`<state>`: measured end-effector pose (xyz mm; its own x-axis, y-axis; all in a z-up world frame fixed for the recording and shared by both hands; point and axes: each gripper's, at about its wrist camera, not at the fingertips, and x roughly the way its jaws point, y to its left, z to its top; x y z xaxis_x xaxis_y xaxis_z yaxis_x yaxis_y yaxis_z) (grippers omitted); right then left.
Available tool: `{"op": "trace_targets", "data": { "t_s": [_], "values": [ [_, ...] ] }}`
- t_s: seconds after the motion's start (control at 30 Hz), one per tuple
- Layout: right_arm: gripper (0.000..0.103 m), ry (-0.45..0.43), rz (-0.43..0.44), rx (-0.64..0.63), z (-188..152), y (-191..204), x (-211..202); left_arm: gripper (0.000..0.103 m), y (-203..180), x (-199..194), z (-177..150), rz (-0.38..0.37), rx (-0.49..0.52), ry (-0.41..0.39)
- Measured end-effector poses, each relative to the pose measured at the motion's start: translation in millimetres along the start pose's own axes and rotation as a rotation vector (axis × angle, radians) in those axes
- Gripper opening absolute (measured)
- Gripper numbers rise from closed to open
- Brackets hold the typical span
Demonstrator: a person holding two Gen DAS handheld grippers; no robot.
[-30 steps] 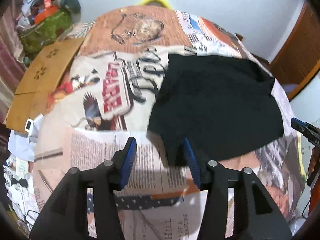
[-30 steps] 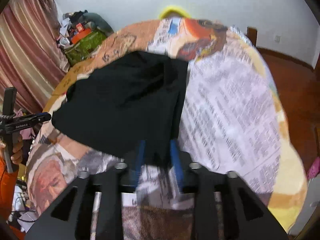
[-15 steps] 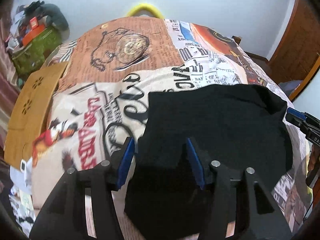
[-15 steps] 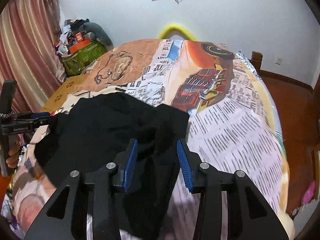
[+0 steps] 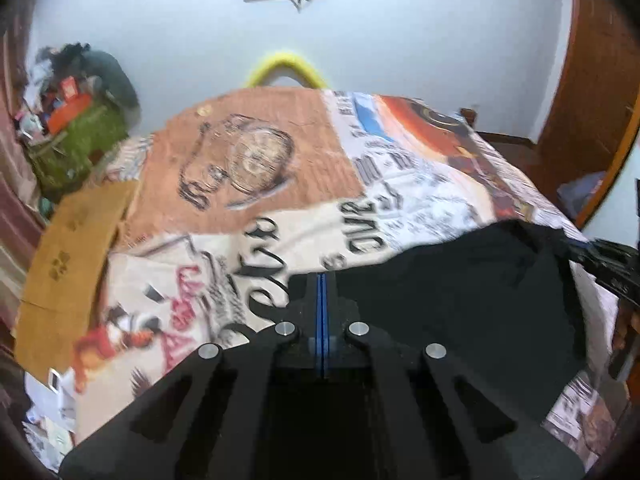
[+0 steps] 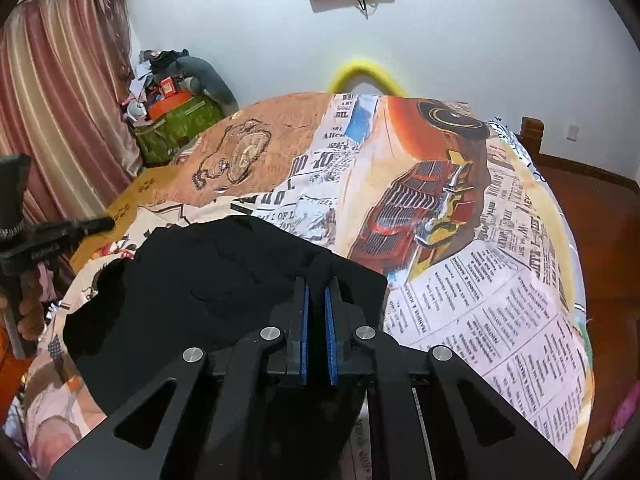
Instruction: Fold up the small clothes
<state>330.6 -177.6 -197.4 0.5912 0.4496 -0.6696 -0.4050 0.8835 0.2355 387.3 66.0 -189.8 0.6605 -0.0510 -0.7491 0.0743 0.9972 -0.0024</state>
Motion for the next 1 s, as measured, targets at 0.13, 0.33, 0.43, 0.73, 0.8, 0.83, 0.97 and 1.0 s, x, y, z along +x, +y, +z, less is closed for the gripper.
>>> {"op": "trace_targets", "data": {
  "t_s": [0.13,0.33,0.43,0.73,0.8,0.83,0.97,1.0],
  "values": [
    [0.006,0.036,-0.023,0.018,-2.4,-9.7,18.7,0.000,21.3,28.8,1.2,-0.042,-0.088,0.089],
    [0.006,0.087,-0.045,0.073,-10.5,-23.5,35.8,0.001,26.2,44.0,-21.1,-0.001,-0.086,0.178],
    [0.014,0.062,-0.107,0.046,-3.5,-17.3,20.5,0.003,31.8,33.8,-22.9,0.014,-0.092,0.171],
    [0.041,0.003,-0.033,-0.103,5.1,30.3,-15.9,0.044,6.8,-10.3,-24.4,-0.094,-0.038,0.100],
    [0.044,0.029,0.024,-0.119,1.5,44.5,-8.8,0.045,-10.3,-8.0,-31.2,-0.098,0.016,0.107],
    [0.046,0.046,0.050,-0.123,-0.9,50.7,-3.2,0.047,-16.2,-5.7,-33.9,-0.085,0.036,0.111],
    [0.050,0.125,0.068,-0.154,-14.5,70.0,25.9,0.048,-26.5,20.0,-45.3,0.002,0.083,0.160],
    [0.051,0.151,0.066,-0.164,-19.1,71.8,33.2,0.048,-23.3,25.2,-46.7,0.022,0.079,0.167]
  ]
}}
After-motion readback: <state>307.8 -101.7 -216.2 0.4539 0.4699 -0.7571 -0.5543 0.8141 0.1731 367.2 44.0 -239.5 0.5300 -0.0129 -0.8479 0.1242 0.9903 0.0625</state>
